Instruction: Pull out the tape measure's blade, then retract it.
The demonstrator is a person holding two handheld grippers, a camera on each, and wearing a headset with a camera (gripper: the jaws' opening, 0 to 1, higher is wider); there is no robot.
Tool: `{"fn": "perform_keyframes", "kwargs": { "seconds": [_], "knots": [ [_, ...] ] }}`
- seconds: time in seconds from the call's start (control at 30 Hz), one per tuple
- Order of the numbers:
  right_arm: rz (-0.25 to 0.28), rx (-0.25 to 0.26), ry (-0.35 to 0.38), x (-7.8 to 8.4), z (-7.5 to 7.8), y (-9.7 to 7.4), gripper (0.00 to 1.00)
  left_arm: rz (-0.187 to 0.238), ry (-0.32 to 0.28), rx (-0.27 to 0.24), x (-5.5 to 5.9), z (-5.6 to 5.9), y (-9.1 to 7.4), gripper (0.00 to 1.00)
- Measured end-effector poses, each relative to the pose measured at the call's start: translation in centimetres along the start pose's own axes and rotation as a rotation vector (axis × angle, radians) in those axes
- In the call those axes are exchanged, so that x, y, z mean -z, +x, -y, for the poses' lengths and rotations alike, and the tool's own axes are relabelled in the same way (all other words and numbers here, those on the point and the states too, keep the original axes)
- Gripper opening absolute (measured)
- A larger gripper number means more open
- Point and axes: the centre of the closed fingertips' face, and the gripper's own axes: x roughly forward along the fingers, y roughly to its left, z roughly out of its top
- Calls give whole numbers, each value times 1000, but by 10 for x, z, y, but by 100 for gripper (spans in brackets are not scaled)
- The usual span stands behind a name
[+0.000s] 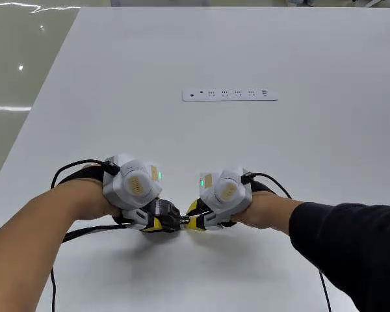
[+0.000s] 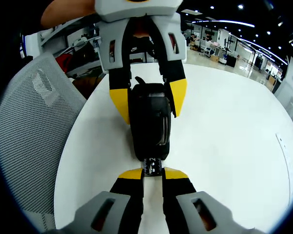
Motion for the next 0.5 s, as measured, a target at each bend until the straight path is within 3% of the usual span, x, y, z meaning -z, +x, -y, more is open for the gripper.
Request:
{"fn": "perform_keyframes", "kwargs": {
  "seconds": [0.5],
  "knots": [
    [-13,10,0,-6,-1,14,12,-4,7,1,1,0,0,30]
  ]
}}
